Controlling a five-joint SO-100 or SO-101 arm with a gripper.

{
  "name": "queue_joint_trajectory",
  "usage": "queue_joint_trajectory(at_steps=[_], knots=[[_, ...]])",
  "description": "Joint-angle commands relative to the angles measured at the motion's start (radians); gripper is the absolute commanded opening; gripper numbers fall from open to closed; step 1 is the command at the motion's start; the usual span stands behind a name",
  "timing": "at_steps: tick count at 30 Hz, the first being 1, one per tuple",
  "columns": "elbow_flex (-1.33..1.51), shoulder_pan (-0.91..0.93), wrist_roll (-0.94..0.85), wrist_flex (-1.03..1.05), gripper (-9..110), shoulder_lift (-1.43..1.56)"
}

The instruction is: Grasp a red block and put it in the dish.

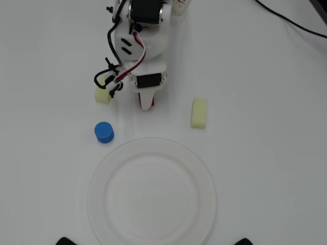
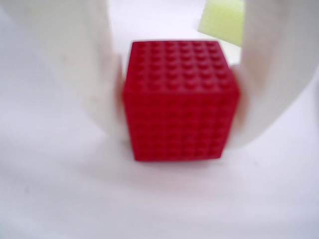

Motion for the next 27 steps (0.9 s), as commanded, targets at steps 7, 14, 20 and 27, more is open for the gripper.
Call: queue_joint_trajectory(at_steps=[7, 14, 20, 27], knots=[[0.141, 0.002, 0.000, -0.189, 0, 0.334], [0.319, -0.048, -0.078, -0.549, 0, 0.535], [0.218, -0.089, -0.103, -0.578, 0, 0.480], [-0.020, -0.120, -0.091, -0.565, 0, 0.213]])
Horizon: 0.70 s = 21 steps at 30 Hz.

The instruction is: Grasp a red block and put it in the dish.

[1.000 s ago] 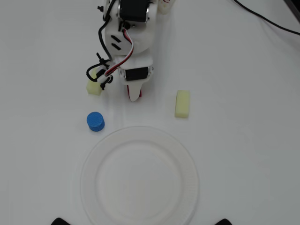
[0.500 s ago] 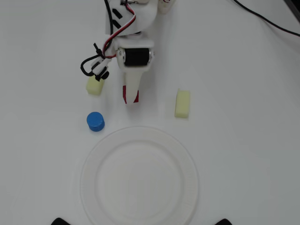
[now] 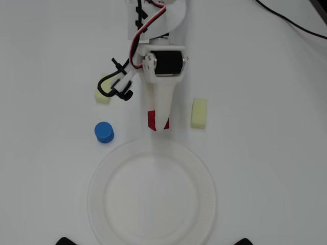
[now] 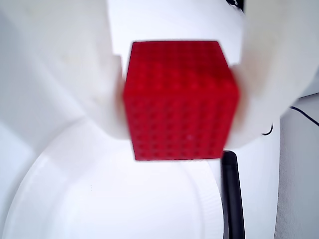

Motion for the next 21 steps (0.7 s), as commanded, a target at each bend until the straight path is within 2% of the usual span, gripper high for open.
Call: queue_joint_trajectory(at_steps=[1, 12, 21], knots=[[-0.166, -0.015, 0.012, 0.002, 0, -0.114], [-0.443, 0.000, 0.064, 0.054, 0, -0.480], [-0.591, 0.029, 0.087, 0.150, 0, -0.640]])
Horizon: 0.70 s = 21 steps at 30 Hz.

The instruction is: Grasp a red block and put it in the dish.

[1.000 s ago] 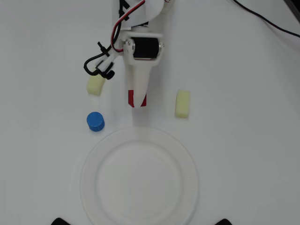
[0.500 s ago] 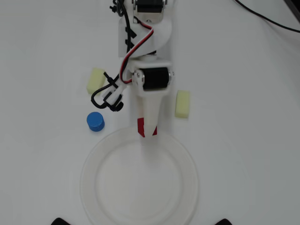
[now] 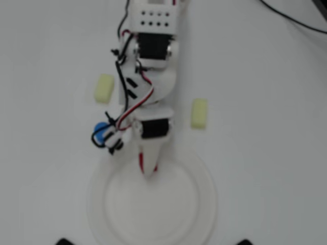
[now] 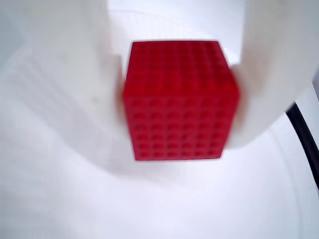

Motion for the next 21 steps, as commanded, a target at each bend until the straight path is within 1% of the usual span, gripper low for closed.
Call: queue_joint_trajectory(at_steps=[1, 3, 7, 13, 17, 21], knots=[[-0.075, 0.006, 0.005, 0.018, 0, 0.011], [-0.075, 0.009, 0.006, 0.029, 2, 0.014], [-0.078, 0.014, -0.006, 0.066, 10, 0.029], [-0.138, 0.014, 0.026, 0.216, 23, 0.049], [-0.173, 0.008, 0.028, 0.316, 28, 0.086], [-0.204, -0.003, 0.031, 0.466, 33, 0.150]])
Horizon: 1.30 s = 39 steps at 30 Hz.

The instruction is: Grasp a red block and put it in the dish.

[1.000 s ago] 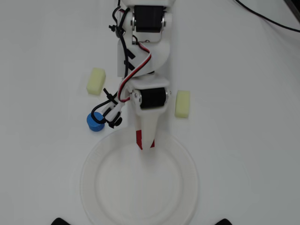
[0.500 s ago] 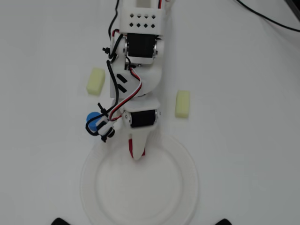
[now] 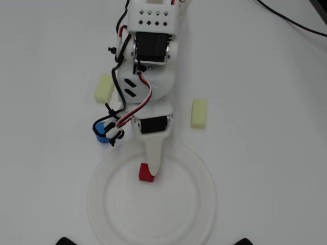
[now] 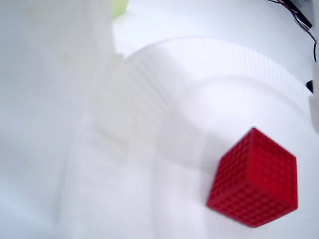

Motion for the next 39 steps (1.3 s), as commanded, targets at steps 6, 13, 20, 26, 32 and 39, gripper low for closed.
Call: queue_joint_trajectory(at_steps=[6, 13, 20, 26, 32, 39], knots=[[-0.080, -0.034, 0.011, 0.364, 41, 0.295], [0.054, -0.037, 0.015, 0.485, 43, 0.528], [0.308, -0.037, 0.044, 0.485, 43, 0.831], [0.689, -0.048, 0.097, 0.393, 43, 1.167], [1.017, -0.028, 0.118, 0.328, 42, 1.497], [1.285, 0.008, 0.089, 0.345, 35, 1.858]])
